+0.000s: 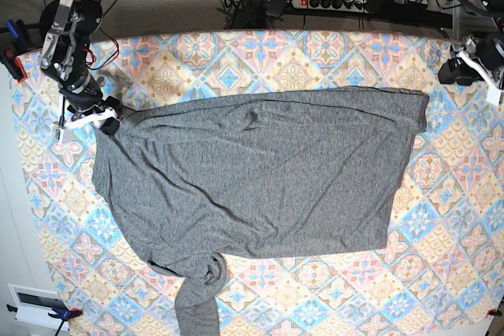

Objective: Layout the t-shirt on the table in an organized manner, then fold the t-shirt properly
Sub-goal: 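Release the shirt with both grippers and lift them slightly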

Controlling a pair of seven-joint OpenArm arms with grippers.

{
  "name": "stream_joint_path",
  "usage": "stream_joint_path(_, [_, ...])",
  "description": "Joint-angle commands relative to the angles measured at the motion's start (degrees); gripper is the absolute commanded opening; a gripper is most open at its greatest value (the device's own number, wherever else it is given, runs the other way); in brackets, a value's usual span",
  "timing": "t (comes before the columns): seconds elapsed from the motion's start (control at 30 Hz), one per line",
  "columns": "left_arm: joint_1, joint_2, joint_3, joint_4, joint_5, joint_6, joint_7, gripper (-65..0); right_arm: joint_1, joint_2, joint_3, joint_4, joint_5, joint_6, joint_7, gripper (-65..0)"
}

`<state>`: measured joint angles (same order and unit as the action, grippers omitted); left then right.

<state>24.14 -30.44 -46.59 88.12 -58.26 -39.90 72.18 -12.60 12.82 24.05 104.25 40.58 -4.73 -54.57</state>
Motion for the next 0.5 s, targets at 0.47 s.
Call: stream_joint_path(0.47, [-0.1, 0.24, -0.49, 0.72, -0.95, -0.1, -1.28, -30.4, 0.42, 0.85, 9.92, -21.39, 27.6, 0.2, 0.37, -44.5])
